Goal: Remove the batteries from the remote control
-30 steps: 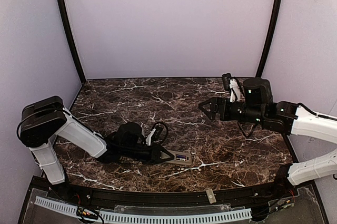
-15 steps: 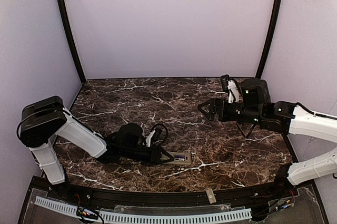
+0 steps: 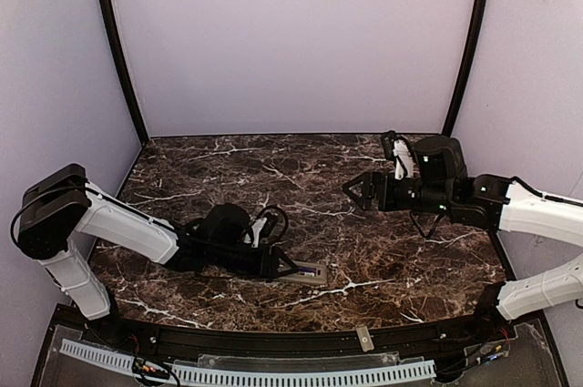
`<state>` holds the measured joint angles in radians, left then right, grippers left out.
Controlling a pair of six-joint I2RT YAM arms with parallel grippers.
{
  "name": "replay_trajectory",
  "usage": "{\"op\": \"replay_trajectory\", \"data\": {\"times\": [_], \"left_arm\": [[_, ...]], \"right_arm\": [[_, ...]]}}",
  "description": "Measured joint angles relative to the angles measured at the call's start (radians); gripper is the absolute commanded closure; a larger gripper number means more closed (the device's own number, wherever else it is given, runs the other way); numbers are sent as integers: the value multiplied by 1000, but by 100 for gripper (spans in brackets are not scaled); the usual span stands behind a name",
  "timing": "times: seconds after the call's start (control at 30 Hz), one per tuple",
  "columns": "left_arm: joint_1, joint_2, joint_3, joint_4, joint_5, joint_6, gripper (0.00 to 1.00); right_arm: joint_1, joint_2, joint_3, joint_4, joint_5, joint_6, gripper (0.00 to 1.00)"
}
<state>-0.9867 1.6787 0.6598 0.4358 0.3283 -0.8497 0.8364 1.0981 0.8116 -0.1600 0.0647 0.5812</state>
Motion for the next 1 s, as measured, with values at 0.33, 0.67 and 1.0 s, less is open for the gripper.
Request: {"op": "replay_trajectory", "data": {"times": [0.33,0.67,1.0], "left_arm": [[0,-96,39,-217,-123,126,35],[0,-135,50,-333,-188,183,37],[0,-221,179,-607,-410,276,41]], "right_arm": [[-1,9,5,-6,0,-2,3],[-1,9,5,-6,0,-1,3],[-5,9,5,-19,0,-2,3]]}}
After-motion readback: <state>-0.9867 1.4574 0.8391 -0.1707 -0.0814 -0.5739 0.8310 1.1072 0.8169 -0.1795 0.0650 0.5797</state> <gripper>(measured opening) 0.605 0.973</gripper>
